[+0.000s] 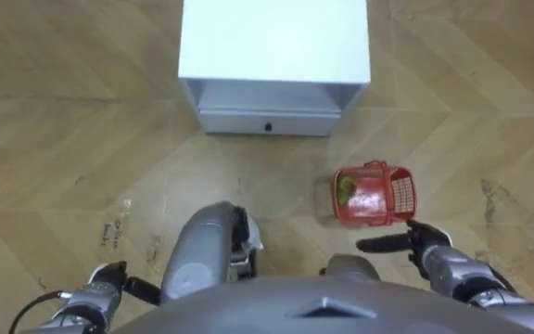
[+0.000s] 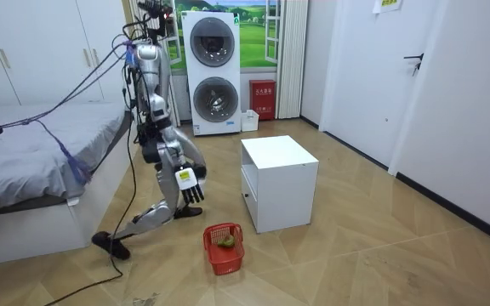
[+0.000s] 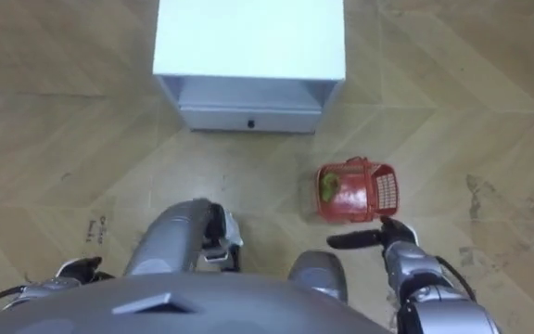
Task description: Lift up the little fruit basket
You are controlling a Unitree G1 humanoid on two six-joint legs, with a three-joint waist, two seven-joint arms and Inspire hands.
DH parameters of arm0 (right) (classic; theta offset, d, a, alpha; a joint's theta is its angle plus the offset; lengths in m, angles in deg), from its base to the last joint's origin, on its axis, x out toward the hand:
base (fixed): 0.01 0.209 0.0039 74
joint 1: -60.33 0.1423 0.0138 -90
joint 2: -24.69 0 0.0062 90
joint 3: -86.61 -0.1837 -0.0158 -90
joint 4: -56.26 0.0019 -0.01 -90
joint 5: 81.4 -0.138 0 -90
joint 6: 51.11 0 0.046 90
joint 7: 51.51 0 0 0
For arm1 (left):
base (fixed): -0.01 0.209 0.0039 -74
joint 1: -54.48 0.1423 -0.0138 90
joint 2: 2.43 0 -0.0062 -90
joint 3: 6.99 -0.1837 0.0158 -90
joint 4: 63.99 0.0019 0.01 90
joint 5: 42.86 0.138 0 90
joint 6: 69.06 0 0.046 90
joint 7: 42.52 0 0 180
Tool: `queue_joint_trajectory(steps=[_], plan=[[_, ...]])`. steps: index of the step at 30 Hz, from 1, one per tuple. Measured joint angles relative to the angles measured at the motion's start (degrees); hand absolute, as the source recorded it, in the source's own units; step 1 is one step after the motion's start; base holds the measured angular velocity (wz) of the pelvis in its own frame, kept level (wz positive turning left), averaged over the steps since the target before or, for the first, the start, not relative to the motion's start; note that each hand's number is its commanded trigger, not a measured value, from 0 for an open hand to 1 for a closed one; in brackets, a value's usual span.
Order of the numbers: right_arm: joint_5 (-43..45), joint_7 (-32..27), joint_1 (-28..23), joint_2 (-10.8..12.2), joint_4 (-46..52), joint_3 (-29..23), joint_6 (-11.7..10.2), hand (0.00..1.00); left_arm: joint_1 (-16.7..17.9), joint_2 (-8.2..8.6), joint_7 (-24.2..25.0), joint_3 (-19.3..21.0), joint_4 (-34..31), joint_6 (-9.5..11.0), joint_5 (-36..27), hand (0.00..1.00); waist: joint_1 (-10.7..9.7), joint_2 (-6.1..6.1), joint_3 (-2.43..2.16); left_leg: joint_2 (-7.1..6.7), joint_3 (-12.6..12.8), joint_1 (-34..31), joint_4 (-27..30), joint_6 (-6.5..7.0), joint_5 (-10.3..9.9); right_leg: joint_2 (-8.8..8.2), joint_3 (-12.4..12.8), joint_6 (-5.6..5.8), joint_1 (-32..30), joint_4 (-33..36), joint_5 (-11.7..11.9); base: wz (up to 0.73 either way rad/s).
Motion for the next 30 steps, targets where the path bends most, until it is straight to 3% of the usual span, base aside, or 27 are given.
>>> queue_joint_trajectory(steps=[1, 2, 4, 7, 11, 13, 14, 17, 19, 22, 25, 28, 30], plan=[[-0.6, 0.4, 0.8, -0.1, -0.3, 0.0, -0.6, 0.00, -2.2, 0.02, -0.4, -1.4, 1.0, 0.5, -0.9, 0.00, -0.2, -0.43, 0.61, -1.42, -0.5, -4.8, 6.0, -0.05, -1.2, 0.04, -0.3, -0.40, -1.8, 6.0, -5.7, 0.67], [-1.2, 0.7, 1.3, -0.2, -1.5, -0.1, -0.6, 0.00, -4.0, 0.11, -1.0, -2.7, 1.6, 1.4, -1.2, 0.00, -0.2, -0.17, 0.59, -2.42, -0.7, -9.3, 10.9, -0.10, -1.8, -0.09, -0.2, -1.05, -5.1, 13.7, -7.7, 0.66], [-3.4, 0.6, 1.7, -0.2, -3.2, -0.2, -0.3, 0.00, -6.2, -0.10, -2.6, -4.0, 3.1, 3.1, -4.0, 0.00, 0.8, -0.28, 0.63, -3.03, -0.6, -14.8, 17.1, -0.32, -3.1, -0.29, 1.0, -1.14, -10.1, 23.9, -7.8, 0.37], [-5.2, 0.3, 3.2, -0.3, -3.9, -1.1, -0.5, 0.00, -6.8, -0.71, -6.4, -4.7, 3.4, 5.5, -7.5, 0.00, 0.6, -1.97, 1.49, -3.61, 0.9, -21.6, 25.5, 0.29, -4.5, -1.23, 2.4, -1.13, -15.1, 36.8, -7.8, 0.19], [-7.2, -1.0, 4.0, -1.1, -2.8, -2.4, -1.6, 0.00, -5.9, -0.87, -8.7, -4.6, 4.7, 7.1, -7.6, 0.00, 0.1, -4.77, 1.01, -3.54, 2.0, -25.4, 33.1, 0.55, -7.0, -1.74, 3.8, -1.13, -16.5, 46.4, -7.8, 0.08], [-8.3, -2.4, 3.9, -1.2, -0.8, -2.4, -1.8, 0.00, -4.3, -1.27, -9.6, -4.4, 5.1, 8.7, -7.7, 0.00, -0.4, -5.27, 0.88, -3.42, 2.1, -25.5, 34.7, -0.08, -7.7, -2.04, 3.8, -1.09, -15.9, 48.3, -7.8, 0.00], [-8.2, -3.2, 3.4, -1.2, 0.6, -2.4, -2.0, 0.00, -3.1, -1.37, -10.4, -3.8, 5.1, 9.3, -7.7, 0.00, -1.0, -5.78, 0.45, -3.37, 2.1, -25.5, 35.3, -0.51, -8.0, -2.08, 3.8, -1.07, -15.7, 49.0, -7.8, 0.00], [-7.2, -5.7, 2.4, -1.2, 3.7, -2.9, -2.1, 0.00, -0.7, -1.43, -11.7, -3.4, 5.1, 9.8, -7.6, 0.00, -2.3, -6.82, -0.12, -3.27, 2.0, -25.1, 35.7, -1.46, -8.4, -2.04, 4.3, -0.90, -15.2, 50.1, -8.0, 0.04], [-5.7, -7.2, 2.4, -1.2, 5.2, -3.4, -2.1, 0.00, 0.5, -1.41, -12.2, -3.4, 5.1, 10.1, -7.6, 0.00, -3.0, -7.33, -0.27, -3.30, 2.0, -24.6, 35.9, -1.85, -8.3, -2.01, 4.6, -1.41, -14.4, 50.7, -8.5, 0.06], [-3.2, -9.9, 2.4, -1.2, 7.9, -5.7, -2.3, 0.00, 1.7, -1.65, -12.5, -3.4, 5.0, 10.7, -7.7, 0.00, -4.1, -7.61, -0.21, -3.56, 2.0, -24.3, 36.7, -3.17, -8.9, -2.10, 4.5, -1.70, -12.6, 52.0, -10.6, 0.07], [-2.0, -12.3, 2.6, -1.5, 10.6, -5.7, -3.1, 0.00, 1.3, -1.71, -12.6, -3.5, 4.7, 11.0, -7.8, 0.00, -4.4, -8.09, 0.29, -3.48, 1.5, -24.4, 37.7, -4.92, -9.4, -1.46, 4.5, -2.14, -11.5, 53.5, -12.5, 0.01], [-1.9, -14.4, 2.6, -1.5, 14.5, -5.0, -3.8, 0.00, 1.7, -1.53, -12.5, -3.7, 4.5, 11.6, -8.9, 0.00, -4.6, -8.64, 0.55, -4.80, -0.2, -24.5, 37.3, -6.59, -8.5, -0.76, 4.8, -2.38, -11.1, 53.3, -12.6, -0.07], [-1.8, -15.9, 2.6, -1.7, 16.7, -5.1, -4.4, 0.00, 1.8, -1.53, -12.4, -4.2, 4.4, 12.1, -8.9, 0.00, -5.1, -9.03, 0.42, -5.74, -0.5, -24.4, 36.9, -6.85, -8.4, -1.07, 4.8, -2.37, -10.9, 53.0, -12.6, 0.03]])
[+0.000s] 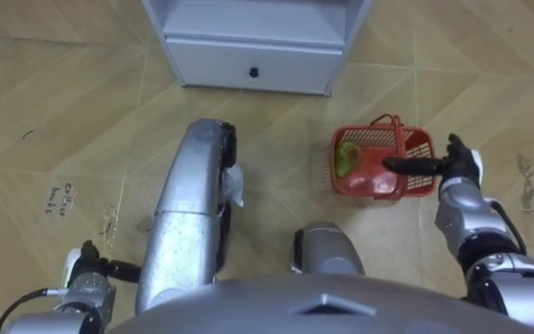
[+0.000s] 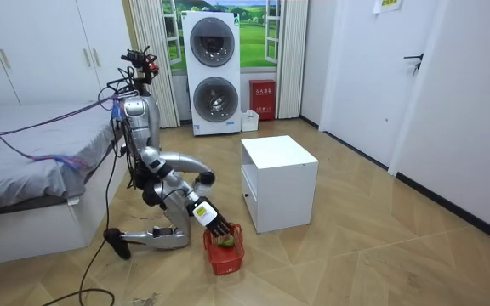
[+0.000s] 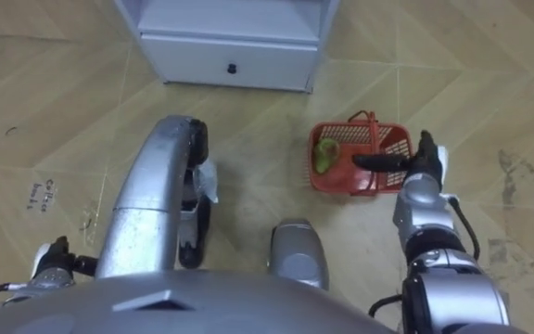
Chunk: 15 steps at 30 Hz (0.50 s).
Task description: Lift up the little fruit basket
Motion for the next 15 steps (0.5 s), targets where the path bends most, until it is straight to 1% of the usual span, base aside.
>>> queue_joint_trajectory(steps=[2, 4, 6, 7, 8, 11, 15], plan=[[0.3, -1.3, 0.2, -0.9, 2.0, 0.0, -1.5, 0.00, 0.3, 0.00, 0.2, -0.1, -0.8, 0.3, 0.1, 0.00, -0.6, -0.20, -0.03, -0.84, -0.4, 0.0, 0.0, -0.17, 0.1, -0.34, 0.0, 0.01, 0.1, -0.4, 0.0, 0.02], [0.5, -2.1, 0.3, -1.4, 3.5, -0.2, -1.9, 0.00, 0.7, -0.03, 0.2, -0.6, -1.3, 0.6, 0.1, 0.00, -0.8, -0.29, -0.04, -0.99, -0.1, 0.0, -0.1, -0.17, 0.1, -0.94, 0.0, 0.06, 0.3, -0.6, 0.1, 0.03], [0.7, -2.6, 0.6, -1.5, 4.4, -1.0, -2.3, 0.00, 0.7, -0.09, 0.2, -1.6, -1.5, 1.3, 0.0, 0.00, -1.3, -0.40, 0.02, -1.16, 0.5, -0.1, -0.4, -0.15, 0.1, -1.56, 0.0, 0.06, 0.2, -0.7, 0.1, 0.11], [0.7, -3.1, 0.7, -1.5, 4.9, -1.6, -2.3, 0.00, 0.7, -0.07, 0.3, -2.1, -1.6, 1.5, 0.0, 0.00, -1.5, -0.51, 0.06, -1.74, 0.8, -0.2, -0.8, -0.12, 0.1, -2.24, 0.0, 0.06, 0.2, -0.7, 0.1, 0.14], [0.7, -4.1, 0.7, -1.5, 5.6, -1.8, -2.3, 0.00, 0.7, -0.13, 0.3, -2.5, -1.7, 1.8, 0.0, 0.00, -1.7, -0.62, 0.12, -1.90, 1.3, -0.2, -1.2, 0.14, -0.1, -2.85, 0.0, 0.06, 0.1, -0.7, 0.1, 0.15], [0.7, -5.5, 0.8, -1.6, 6.5, -1.9, -2.5, 0.00, 1.1, -0.29, 0.3, -3.4, -1.6, 2.1, 0.1, 0.00, -2.0, -0.63, 0.11, -1.89, 2.2, -0.3, -1.3, 0.63, -0.2, -3.71, -0.1, 0.07, 0.2, -0.8, 0.1, 0.07], [0.4, -6.4, 0.8, -2.1, 6.4, -1.9, -2.7, 0.00, 1.8, -0.54, 0.2, -3.2, -1.5, 2.2, 0.1, 0.00, -1.7, -0.60, 0.12, -1.87, 2.6, -0.4, -1.3, 1.18, -0.5, -4.13, -0.1, 0.08, 0.3, -1.2, 0.1, 0.01]])
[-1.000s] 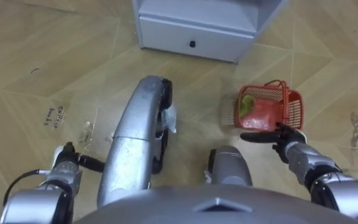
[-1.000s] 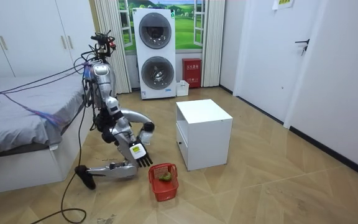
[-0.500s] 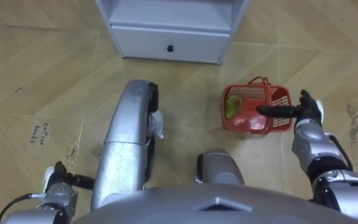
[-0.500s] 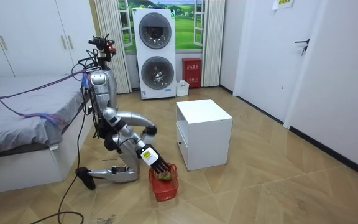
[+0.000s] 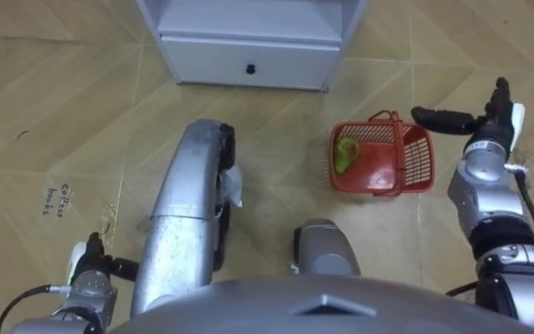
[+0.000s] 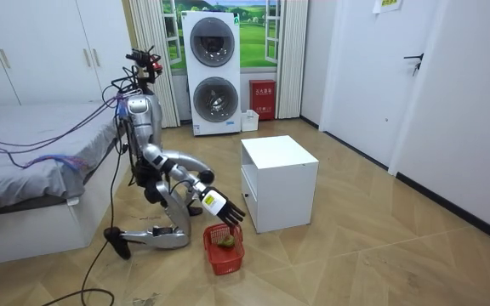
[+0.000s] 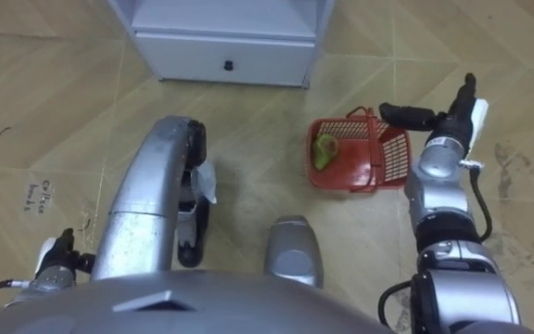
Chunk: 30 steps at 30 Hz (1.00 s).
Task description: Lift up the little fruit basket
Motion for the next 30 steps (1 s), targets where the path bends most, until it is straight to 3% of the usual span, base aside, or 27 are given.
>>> queue_joint_trajectory(steps=[4, 15, 20, 27, 30], plan=[[-2.7, 1.3, 1.1, -0.3, -1.4, 0.1, -0.2, 0.00, 0.0, -0.24, 0.0, -0.5, 0.2, 0.2, 0.0, 0.00, 1.2, 0.70, 0.51, 0.00, 0.0, 0.2, 0.0, 0.03, 0.0, 0.01, -0.9, 0.01, 0.7, -0.6, 0.0, 0.07], [-3.3, 6.9, 3.8, -1.1, -10.5, 1.6, -0.2, 0.00, 0.1, -0.95, 4.0, -1.2, 0.2, -0.2, 0.2, 0.00, 4.3, 0.56, 0.63, 0.05, 0.2, -0.2, -0.5, 0.05, 0.0, -0.32, -2.3, 0.03, 0.7, -1.3, 0.0, 0.06], [-3.8, 10.9, 5.1, -2.6, -14.6, 4.8, 0.1, 0.00, 0.4, -2.09, 5.4, -2.4, 0.3, -1.3, 0.0, 0.00, 4.8, 1.31, 0.96, 0.24, 0.0, -0.8, -0.5, 0.13, 0.1, -0.04, -3.2, 0.13, 0.5, -1.3, 0.1, 0.07], [-4.4, 13.0, 5.7, -3.3, -16.5, 4.8, 1.3, 0.00, 0.5, -3.08, 6.8, -2.4, 0.4, -2.4, 0.0, 0.00, 6.2, 1.84, 0.81, 0.03, 0.2, -1.6, -0.8, 0.13, 0.1, -0.42, -3.4, 0.25, -0.2, -1.8, 0.1, 0.04], [-6.1, 13.9, 6.2, -5.0, -17.7, 4.8, 1.3, 0.00, 0.4, -3.11, 7.7, -2.8, 0.4, -2.5, 0.1, 0.00, 7.3, 2.37, 0.78, 0.02, 0.3, -1.9, -0.8, 0.26, 0.2, -0.44, -3.9, 0.25, -0.1, -2.0, 0.1, 0.08]])
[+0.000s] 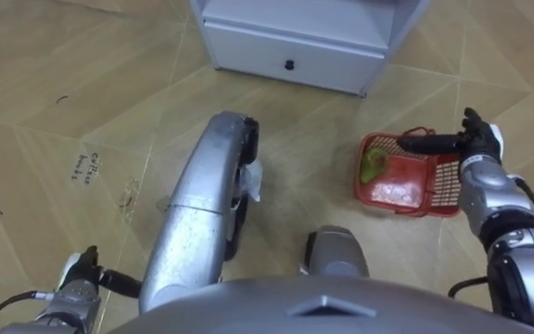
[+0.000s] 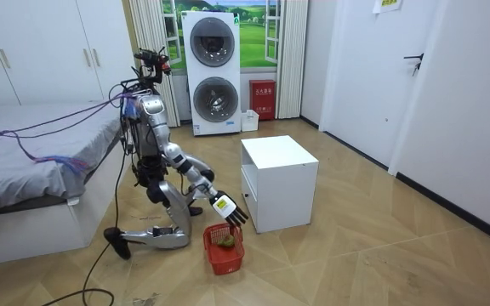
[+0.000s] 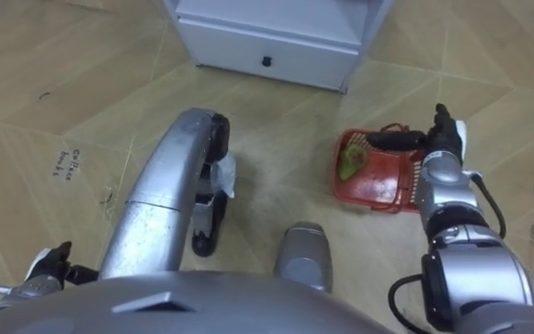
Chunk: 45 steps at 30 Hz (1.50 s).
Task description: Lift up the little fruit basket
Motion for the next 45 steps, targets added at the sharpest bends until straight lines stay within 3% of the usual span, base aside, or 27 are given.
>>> queue_joint_trajectory(steps=[2, 8, 11, 21, 32, 45], plan=[[-2.1, 0.4, 0.7, -1.8, -1.9, 0.0, 0.0, 0.00, 0.2, -0.09, 0.7, -0.1, 0.0, -0.1, 0.1, 0.00, 0.3, 0.56, 0.09, 0.02, 0.2, -0.5, 0.0, 0.41, 0.2, -0.16, -0.6, 0.00, -0.1, -0.1, 0.0, 0.12], [-7.8, 2.8, 0.7, -3.7, -5.7, 1.8, 0.4, 0.00, 0.4, -0.31, 1.3, -0.6, 0.0, -1.3, 0.0, 0.00, 1.8, 1.03, 0.34, 0.18, 0.4, -1.4, 0.1, 0.59, 0.3, -0.36, -0.7, 0.01, -1.3, -0.2, 0.0, 0.02], [-9.3, 4.1, 0.7, -3.7, -7.8, 2.1, 0.5, 0.00, 0.4, -0.30, 1.2, -0.7, 0.1, -1.5, -0.3, 0.00, 1.8, 1.46, 0.43, 0.24, 0.5, -1.6, 0.1, 0.61, 0.3, -0.42, -0.6, 0.02, -1.6, -0.1, 0.0, 0.00], [-10.5, 4.9, 0.6, -4.2, -10.3, 2.2, 1.7, 0.00, 0.4, -0.29, 1.4, -0.7, 0.5, -2.3, -0.2, 0.00, 1.8, 2.33, 0.04, 1.44, 1.3, -2.7, 0.1, 0.73, 0.4, -0.32, 1.1, 0.04, -3.9, 0.7, 0.0, -0.05], [-10.6, 6.2, 0.5, -5.2, -14.3, 3.9, 3.0, 0.00, 0.4, -0.29, 3.4, -1.0, 0.4, -3.5, -0.1, 0.00, 1.7, 4.16, -0.41, 2.07, 2.1, -3.6, 0.2, 0.98, 0.5, -0.26, 2.2, 0.29, -5.5, 1.3, -0.2, -0.02], [-8.0, 6.6, 0.5, -5.0, -14.4, 4.5, 3.0, 0.00, 0.4, -0.17, 4.5, -3.0, 0.0, -3.5, -1.1, 0.00, 1.7, 4.17, -0.41, 2.15, 2.4, -4.3, 0.1, 1.36, 0.7, -0.54, 2.4, 0.33, -6.3, 1.7, -0.2, 0.00]])
